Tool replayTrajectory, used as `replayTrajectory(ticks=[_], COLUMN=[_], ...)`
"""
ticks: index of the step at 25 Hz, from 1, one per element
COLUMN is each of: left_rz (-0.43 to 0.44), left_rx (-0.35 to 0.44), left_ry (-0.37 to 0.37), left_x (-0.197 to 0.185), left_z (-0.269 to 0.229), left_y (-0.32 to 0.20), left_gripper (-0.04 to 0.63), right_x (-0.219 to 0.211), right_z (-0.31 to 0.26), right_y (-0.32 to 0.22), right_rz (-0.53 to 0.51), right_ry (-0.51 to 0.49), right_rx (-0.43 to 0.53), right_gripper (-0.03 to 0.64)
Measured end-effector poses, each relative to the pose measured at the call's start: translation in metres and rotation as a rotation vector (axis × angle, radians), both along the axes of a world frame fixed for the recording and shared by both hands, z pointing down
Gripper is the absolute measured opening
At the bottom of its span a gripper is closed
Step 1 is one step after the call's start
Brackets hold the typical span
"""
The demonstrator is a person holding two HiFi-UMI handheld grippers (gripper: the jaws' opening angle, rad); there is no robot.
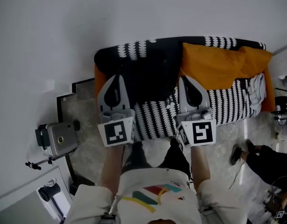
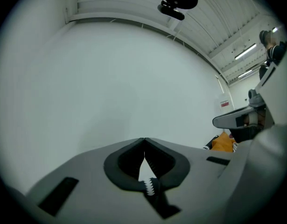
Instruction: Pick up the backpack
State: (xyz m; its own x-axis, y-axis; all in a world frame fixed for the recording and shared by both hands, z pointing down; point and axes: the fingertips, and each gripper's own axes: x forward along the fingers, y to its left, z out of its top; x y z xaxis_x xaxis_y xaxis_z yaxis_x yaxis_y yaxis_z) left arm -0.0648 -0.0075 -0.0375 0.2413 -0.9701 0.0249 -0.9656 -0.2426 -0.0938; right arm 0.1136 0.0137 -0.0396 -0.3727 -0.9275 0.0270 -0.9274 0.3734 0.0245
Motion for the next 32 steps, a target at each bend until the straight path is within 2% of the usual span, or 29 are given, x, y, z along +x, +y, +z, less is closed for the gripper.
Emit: replayTrajectory(ticks=[2,5,9,13,17,20,24,32], left_rz=[-0.025,-0.062,-0.084,-0.100,-0.111,-0.104,-0.125,-0.140], left_rx=[-0.010,0.020,-0.082,-0.132,-0.164,-0.188,-0.250,-0.222], left_ry=[-0.009,-0.010,-0.013,-0.005,-0.038,0.009,0.066,0.042], left_x=[-0.010,-0.025,-0.042,-0.033,-0.023,-0.023,-0.027,-0.025], left_z=[0.026,0.069,0.151,0.207,0.255,0.282,0.304,0.303], left_y=[-0.021,-0.050,-0.047,-0.041,-0.026,-0.012,-0.002,-0.008], left_gripper=[0.014,0.014,0.014,0.015,0.014,0.014,0.014,0.014], right_x=[-0.002,-0.011,-0.027,-0.019,-0.007,-0.007,-0.012,-0.010], right_z=[0.025,0.069,0.143,0.202,0.264,0.302,0.315,0.316], right_y=[-0.023,-0.053,-0.051,-0.052,-0.036,-0.017,-0.008,-0.015], right_rz=[0.010,-0.007,-0.045,-0.046,-0.030,-0.029,-0.046,-0.048], right_ry=[0.018,0.071,0.091,0.082,0.089,0.087,0.091,0.048], right_rx=[0.012,0.001,-0.096,-0.139,-0.183,-0.249,-0.288,-0.273], right_gripper=[0.000,-0.002,0.000,0.000,0.000,0.000,0.000,0.000])
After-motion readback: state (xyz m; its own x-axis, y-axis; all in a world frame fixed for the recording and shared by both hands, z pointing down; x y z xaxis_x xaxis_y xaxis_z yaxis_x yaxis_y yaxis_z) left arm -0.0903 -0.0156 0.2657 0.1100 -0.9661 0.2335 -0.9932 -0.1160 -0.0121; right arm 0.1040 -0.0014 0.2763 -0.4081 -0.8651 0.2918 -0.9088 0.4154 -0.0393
